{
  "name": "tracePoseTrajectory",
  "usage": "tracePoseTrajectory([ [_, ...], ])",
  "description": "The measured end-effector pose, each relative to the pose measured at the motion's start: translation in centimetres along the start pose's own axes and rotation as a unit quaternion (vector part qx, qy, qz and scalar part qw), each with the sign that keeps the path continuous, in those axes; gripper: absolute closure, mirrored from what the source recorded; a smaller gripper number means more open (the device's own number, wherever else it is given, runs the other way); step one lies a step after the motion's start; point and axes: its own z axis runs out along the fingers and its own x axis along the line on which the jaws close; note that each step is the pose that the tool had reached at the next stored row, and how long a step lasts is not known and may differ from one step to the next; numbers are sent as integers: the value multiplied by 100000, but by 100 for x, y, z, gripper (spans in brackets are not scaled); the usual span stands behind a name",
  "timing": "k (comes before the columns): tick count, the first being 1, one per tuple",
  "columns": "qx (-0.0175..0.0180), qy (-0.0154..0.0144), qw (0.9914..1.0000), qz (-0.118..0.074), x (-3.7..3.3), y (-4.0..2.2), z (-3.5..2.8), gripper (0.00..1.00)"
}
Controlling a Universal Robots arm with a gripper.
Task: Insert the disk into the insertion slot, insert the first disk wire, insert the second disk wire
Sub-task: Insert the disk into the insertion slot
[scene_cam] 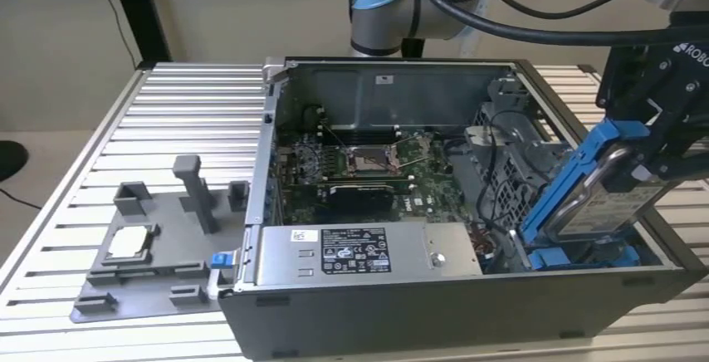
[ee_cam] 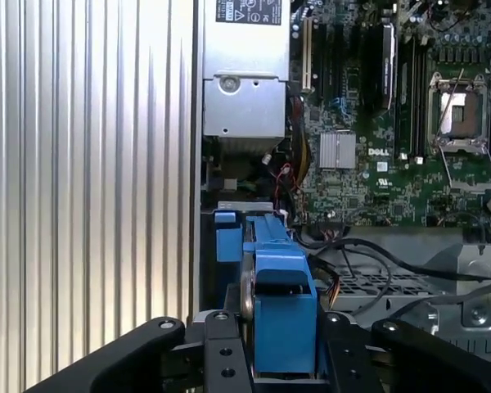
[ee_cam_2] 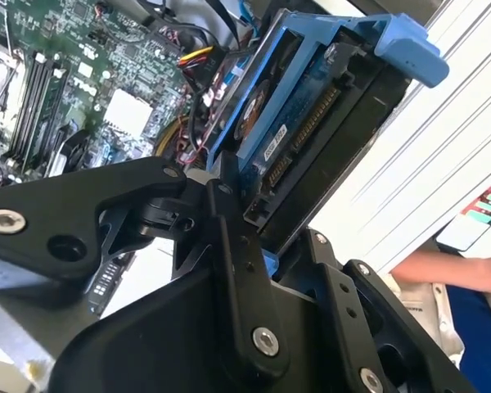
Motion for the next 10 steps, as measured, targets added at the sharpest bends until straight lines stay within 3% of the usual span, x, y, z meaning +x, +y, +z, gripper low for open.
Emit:
tracePoseTrajectory([
  [5, -1, -69, 100000, -5, 0, 9, 2, 100],
  [10, 2, -515, 99999, -25, 0, 10, 10, 100],
])
